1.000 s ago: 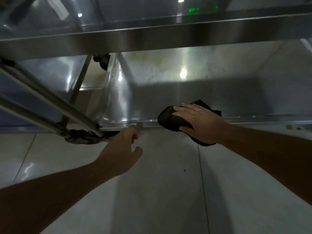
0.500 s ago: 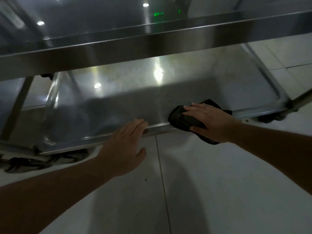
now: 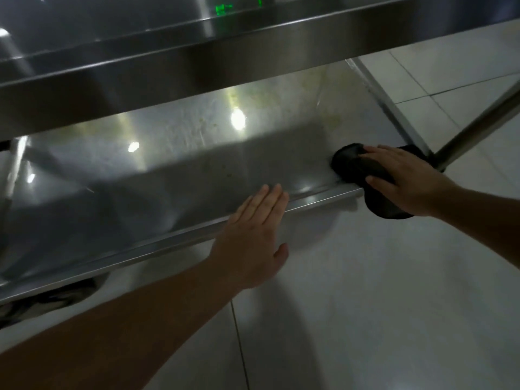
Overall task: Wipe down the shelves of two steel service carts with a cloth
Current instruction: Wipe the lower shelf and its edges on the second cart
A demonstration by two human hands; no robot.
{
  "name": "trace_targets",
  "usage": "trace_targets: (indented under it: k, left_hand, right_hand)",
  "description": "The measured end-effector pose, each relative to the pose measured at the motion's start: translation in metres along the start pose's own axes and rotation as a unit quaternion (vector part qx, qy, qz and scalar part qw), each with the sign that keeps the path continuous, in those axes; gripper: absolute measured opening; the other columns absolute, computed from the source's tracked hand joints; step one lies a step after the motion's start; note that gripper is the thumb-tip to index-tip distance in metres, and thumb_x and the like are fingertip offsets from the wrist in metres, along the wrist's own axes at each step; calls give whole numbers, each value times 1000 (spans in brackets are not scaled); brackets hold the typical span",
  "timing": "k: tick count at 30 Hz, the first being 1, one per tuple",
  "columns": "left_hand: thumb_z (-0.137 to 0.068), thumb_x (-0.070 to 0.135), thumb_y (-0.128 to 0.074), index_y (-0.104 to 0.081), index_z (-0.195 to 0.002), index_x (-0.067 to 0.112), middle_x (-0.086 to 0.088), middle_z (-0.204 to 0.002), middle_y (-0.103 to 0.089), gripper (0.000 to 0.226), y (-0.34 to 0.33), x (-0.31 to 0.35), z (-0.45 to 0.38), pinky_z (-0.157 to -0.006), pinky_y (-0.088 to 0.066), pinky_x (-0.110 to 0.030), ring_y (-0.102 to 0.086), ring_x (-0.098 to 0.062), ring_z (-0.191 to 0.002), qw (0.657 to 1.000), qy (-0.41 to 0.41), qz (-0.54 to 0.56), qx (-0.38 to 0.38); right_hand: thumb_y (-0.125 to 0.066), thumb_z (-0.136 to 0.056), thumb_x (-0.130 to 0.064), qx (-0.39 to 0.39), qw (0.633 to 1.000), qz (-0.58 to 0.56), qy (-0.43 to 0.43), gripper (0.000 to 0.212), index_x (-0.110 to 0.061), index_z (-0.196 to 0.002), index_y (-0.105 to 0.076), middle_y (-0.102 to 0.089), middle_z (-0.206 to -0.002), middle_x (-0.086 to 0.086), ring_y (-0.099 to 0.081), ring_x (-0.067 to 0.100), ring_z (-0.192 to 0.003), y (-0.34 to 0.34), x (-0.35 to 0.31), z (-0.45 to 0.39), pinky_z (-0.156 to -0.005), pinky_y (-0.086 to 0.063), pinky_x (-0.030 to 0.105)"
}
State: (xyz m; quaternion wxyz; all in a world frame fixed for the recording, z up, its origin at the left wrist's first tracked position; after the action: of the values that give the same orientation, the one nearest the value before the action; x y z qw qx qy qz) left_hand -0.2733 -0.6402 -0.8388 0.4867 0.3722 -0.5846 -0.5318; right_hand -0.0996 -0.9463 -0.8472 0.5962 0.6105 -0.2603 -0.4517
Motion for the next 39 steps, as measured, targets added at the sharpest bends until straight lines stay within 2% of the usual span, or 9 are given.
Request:
trace_targets:
  k: [6,12,21,25,28,30,32,35,39]
  left_hand:
    - [-90,61,-50,-10,-170,15,-1,-178,-4,100,-15,-2,1,-132,-5,-39,-2,-18,-164,1000,22,0,-5]
    - [-91,67,-47,1,-171,21,5,-178,6,103,-16,-7,1,-131,2,-36,11,-12,-163,1000,5,7,-26]
    - [-89,68,-52,3,-170,22,6,-178,11,108,-14,-10,-3,-129,10,-30,15,-11,-162,999,-4,18,-38]
    - [-88,68,-52,5,-170,21,5,-178,11,111,-15,-10,1,-129,6,-33,15,-12,-162,998,2,14,-56]
    - [-88,69,-52,12,-169,21,4,-178,14,113,-15,-10,6,-128,8,-33,15,-14,-163,998,3,9,-64]
    - [-85,67,-58,3,-170,19,2,-179,6,115,-13,-10,9,-129,1,-34,7,-16,-164,998,5,11,-65]
    - [-81,64,-62,-7,-171,17,1,-179,-3,116,-12,-10,10,-129,-5,-36,-1,-17,-164,998,8,10,-60]
    - [-78,62,-63,-11,-171,16,-1,-179,-7,116,-12,-10,9,-130,-7,-37,-5,-18,-164,998,11,8,-55]
    - [-79,63,-62,-8,-171,17,0,-179,-4,116,-12,-10,9,-130,-6,-37,-2,-17,-164,998,9,1,-64]
  right_hand:
    - [-34,-101,-59,46,994,-10,-99,64,-28,-157,-37,-38,-165,1,-33,32,-153,1,5,-6,-126,-25,53]
    - [-22,-100,-65,23,992,7,-125,72,-32,-164,-15,-15,-175,-2,-11,27,-161,1,13,-38,-129,-9,49]
    - [-27,-108,-46,84,966,-39,-243,69,-12,-167,-16,-15,-174,15,-9,36,-161,24,-36,-142,-130,-6,50]
    - [-47,-103,-49,47,998,-41,-19,65,-17,-159,-38,-45,-158,16,-44,37,-143,4,-151,-143,-121,-34,45]
    - [-46,-106,-51,-17,983,-37,181,65,-30,-165,-28,-25,-173,-4,-19,22,-159,-15,-188,-119,-129,-10,40]
    - [-48,-107,-48,-18,978,-29,207,63,-33,-165,-28,-25,-173,-7,-18,20,-159,-10,-160,-115,-129,-11,41]
    - [-52,-105,-43,10,990,-30,136,61,-34,-162,-33,-36,-168,-1,-32,27,-154,0,-112,-120,-127,-21,45]
    - [-50,-102,-40,109,988,-35,-104,56,-29,-156,-39,-48,-156,12,-46,39,-141,26,-19,-127,-121,-35,53]
    - [-34,-107,-38,123,950,-26,-285,65,-13,-165,-21,-18,-174,12,-14,37,-160,35,1,-132,-130,-12,52]
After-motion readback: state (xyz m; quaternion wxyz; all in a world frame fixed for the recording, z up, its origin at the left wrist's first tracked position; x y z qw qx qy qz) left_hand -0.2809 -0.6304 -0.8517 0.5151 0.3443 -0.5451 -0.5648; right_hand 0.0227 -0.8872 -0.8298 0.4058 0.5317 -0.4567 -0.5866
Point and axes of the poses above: each hand's wrist, its own z-axis away from the middle knuckle, its own y-axis out of the back of the hand, x = y × z, the point moved 3 cm from there along -z, towards the middle knuckle
